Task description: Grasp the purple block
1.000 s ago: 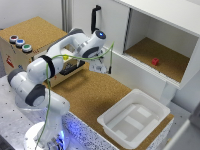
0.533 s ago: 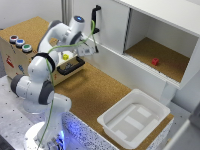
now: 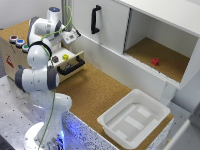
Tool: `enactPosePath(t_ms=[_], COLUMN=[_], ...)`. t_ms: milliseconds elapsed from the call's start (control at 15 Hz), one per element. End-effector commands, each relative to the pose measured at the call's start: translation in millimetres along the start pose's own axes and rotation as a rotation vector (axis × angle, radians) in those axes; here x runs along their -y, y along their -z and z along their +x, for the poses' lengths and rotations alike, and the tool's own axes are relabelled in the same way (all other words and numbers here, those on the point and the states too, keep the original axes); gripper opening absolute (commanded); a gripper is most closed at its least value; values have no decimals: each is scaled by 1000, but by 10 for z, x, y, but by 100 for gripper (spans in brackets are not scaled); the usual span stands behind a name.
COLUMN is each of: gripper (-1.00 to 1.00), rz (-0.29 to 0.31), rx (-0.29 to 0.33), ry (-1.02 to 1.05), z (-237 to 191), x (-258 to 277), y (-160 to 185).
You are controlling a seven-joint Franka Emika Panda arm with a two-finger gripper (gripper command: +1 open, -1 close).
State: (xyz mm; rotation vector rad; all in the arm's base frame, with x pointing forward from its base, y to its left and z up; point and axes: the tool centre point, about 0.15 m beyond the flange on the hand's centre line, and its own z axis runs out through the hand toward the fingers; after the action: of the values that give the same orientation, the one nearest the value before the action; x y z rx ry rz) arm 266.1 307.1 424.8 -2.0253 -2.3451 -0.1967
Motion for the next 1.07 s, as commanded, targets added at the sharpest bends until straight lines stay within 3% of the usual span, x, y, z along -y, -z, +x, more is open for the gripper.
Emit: enactPosePath(t_ms=[0,133,1000], gripper=[100,100,100], rz=[-58,-81,-4], rx=[81,66,75], ry=[-30,-50,-130], z=[247,231,65], x=[-271,-350,-534], y=[-521,-631,-1169])
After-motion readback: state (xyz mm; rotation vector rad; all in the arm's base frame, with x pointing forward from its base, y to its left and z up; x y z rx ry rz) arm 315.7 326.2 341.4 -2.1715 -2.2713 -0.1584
